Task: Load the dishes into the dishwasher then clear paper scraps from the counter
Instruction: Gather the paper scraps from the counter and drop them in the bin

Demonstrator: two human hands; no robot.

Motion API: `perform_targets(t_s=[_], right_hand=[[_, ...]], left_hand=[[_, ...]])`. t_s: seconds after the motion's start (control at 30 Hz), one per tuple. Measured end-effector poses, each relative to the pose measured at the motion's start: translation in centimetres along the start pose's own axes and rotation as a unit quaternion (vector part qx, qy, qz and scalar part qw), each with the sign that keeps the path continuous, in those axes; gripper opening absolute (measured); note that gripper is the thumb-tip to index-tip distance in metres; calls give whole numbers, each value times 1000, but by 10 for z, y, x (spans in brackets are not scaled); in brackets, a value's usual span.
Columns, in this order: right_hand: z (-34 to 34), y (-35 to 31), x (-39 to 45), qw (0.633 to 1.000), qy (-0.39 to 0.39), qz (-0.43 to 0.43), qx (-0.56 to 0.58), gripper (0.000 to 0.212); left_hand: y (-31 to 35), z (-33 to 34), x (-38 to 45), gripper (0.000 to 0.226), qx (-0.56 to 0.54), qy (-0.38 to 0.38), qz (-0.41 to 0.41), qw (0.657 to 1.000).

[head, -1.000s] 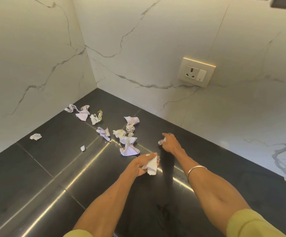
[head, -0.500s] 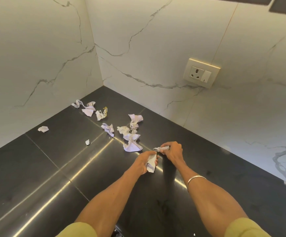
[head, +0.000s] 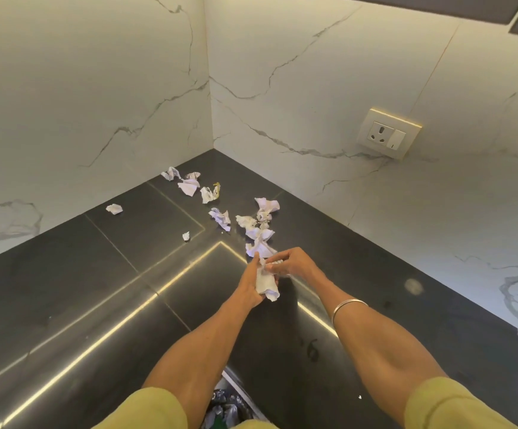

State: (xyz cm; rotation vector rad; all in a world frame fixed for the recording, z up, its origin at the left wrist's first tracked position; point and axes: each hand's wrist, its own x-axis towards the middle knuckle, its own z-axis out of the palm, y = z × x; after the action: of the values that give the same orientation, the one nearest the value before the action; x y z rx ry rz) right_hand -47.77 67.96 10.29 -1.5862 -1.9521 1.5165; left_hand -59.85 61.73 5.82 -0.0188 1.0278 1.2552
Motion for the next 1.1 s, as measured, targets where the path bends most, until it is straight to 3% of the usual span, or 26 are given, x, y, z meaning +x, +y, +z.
perform_targets(t_s=[0.13, 0.23, 0.37, 0.5, 0.8, 0.97, 1.1], right_hand=[[32, -28, 1, 993, -28, -39, -111, 18], [61, -45, 5, 983, -40, -65, -165, 12], [87, -63, 12, 981, -45, -70, -176, 35], [98, -73, 26, 979, -82, -59, -174, 38], [83, -63, 39, 990, 18, -62, -128, 51], [57, -28, 43, 955, 214, -38, -202, 40], [51, -16, 50, 965, 176, -22, -196, 47]], left_hand=[[15, -23, -9, 43, 14, 0, -2, 1000], [25, -43, -9, 42, 38, 58, -2, 998], [44, -72, -5, 41, 62, 117, -2, 991], [66, -85, -5, 25, 138, 133, 10, 981], [87, -75, 21, 7, 164, 167, 72, 970], [82, -63, 30, 8, 171, 156, 66, 971], [81, -48, 38, 1, 181, 153, 66, 969]])
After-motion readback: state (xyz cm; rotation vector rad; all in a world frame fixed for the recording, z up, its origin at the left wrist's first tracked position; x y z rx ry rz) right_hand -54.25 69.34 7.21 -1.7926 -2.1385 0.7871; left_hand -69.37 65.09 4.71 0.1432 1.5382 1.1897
